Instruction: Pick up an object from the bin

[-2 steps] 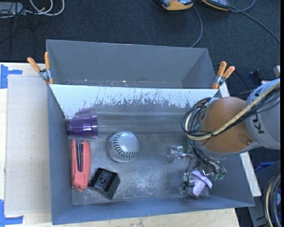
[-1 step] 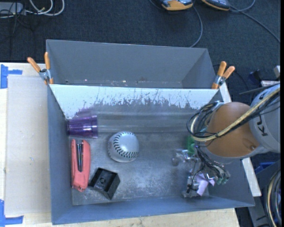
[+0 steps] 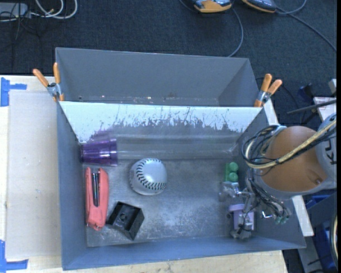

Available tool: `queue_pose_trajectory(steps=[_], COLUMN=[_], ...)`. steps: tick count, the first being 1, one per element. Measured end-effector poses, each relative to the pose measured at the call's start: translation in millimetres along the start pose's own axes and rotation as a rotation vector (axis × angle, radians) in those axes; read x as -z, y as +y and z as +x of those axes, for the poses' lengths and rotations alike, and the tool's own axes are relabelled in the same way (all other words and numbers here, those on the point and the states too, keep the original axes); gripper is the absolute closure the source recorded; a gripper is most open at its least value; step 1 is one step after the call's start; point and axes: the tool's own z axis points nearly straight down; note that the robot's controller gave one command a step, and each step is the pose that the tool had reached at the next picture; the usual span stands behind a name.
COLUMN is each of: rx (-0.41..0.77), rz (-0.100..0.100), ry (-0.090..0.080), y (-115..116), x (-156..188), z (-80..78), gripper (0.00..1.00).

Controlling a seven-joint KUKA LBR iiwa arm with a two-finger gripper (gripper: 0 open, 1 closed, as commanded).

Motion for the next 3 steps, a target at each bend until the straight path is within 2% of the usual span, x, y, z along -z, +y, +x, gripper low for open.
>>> queue_pose_trajectory(steps=[1, 2, 3], rx=[-0.01, -0.045, -0.057], rz=[0.002, 0.0, 0.0], ry=[-0.002, 0.001, 0.001], y=[-30, -44, -42], x=[1, 0, 0], z=[5.7, 8.8, 8.7], gripper=[0.0, 1.0, 1.0])
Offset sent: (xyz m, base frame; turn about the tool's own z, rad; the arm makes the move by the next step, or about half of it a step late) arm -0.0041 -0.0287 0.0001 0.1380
